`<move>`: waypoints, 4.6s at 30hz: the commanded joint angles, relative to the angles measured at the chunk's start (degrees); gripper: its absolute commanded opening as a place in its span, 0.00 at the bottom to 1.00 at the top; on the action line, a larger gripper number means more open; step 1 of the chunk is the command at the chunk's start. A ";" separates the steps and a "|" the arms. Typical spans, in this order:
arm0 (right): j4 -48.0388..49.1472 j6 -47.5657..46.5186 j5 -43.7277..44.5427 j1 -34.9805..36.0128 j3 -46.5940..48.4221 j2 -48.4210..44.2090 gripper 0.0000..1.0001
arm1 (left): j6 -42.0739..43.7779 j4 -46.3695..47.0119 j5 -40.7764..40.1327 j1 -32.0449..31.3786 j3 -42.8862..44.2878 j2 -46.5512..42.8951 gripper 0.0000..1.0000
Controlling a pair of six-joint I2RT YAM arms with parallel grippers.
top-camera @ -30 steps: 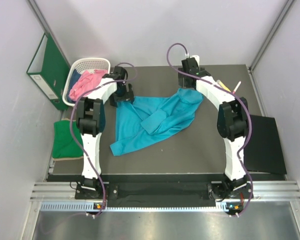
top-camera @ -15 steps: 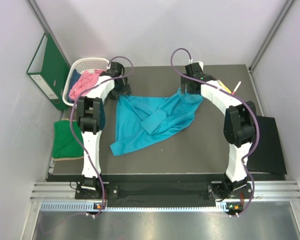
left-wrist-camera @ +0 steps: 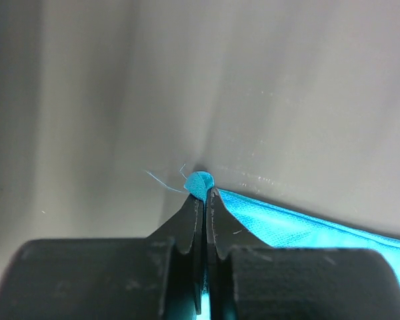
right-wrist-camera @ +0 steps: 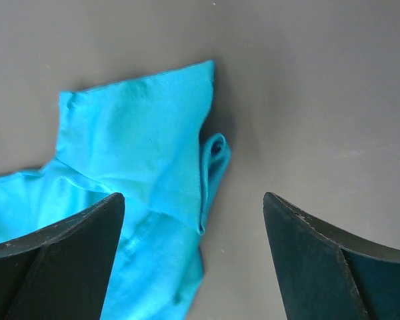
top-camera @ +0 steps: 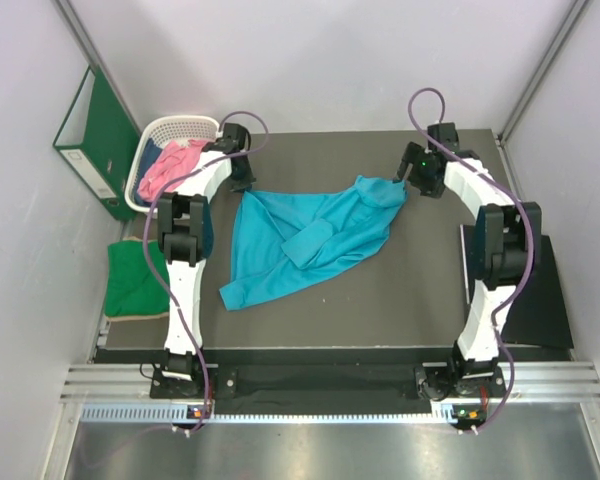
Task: Fold and stack the t-shirts
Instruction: Flatten out the tshirt
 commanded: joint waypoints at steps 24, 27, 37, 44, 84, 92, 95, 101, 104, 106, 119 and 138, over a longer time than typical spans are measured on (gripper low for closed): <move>0.50 8.92 -11.35 -2.28 7.64 1.45 0.86 | 3.95 -7.18 3.81 0.34 -11.18 -19.31 0.00; 2.88 9.62 -15.98 -2.20 11.40 2.93 0.95 | 4.04 -7.00 5.73 0.34 -14.26 -22.12 0.00; -1.06 10.94 -16.98 1.67 34.52 16.99 1.00 | 4.04 -8.06 8.03 -0.01 -22.26 -27.66 0.00; -8.54 7.43 -8.90 1.94 38.84 22.98 0.95 | 2.54 -6.30 9.52 -0.98 -27.71 -29.68 0.00; -1.44 4.97 -21.03 -0.96 29.36 22.75 0.00 | 2.28 -8.59 7.33 -1.59 -24.64 -30.39 0.00; 7.09 2.15 -19.70 -1.93 19.16 5.85 0.00 | 1.31 -8.06 7.94 -1.59 -25.16 -30.83 0.00; 8.33 1.10 -21.54 -1.93 14.59 1.19 0.00 | 1.31 -7.53 8.12 -1.59 -26.83 -31.27 0.00; 11.41 -0.31 -27.35 -1.93 -1.31 -7.34 0.00 | 1.23 -6.83 8.03 -1.59 -29.65 -32.41 0.00; 11.85 -1.54 -28.31 -1.93 -10.97 -10.94 0.00 | 1.14 -6.65 8.21 -1.68 -30.61 -32.94 0.00; 10.89 -3.47 -30.24 -1.76 -16.95 -12.35 0.00 | 1.14 -6.65 8.29 -1.68 -31.32 -33.20 0.00; -0.29 -8.58 -27.44 -1.49 -29.10 -10.24 0.58 | 1.22 -6.39 8.65 -2.03 -32.90 -33.64 0.00; -3.26 -7.78 -22.08 2.19 -24.01 -8.83 0.00 | 1.31 -6.38 8.03 -2.21 -34.31 -35.40 0.00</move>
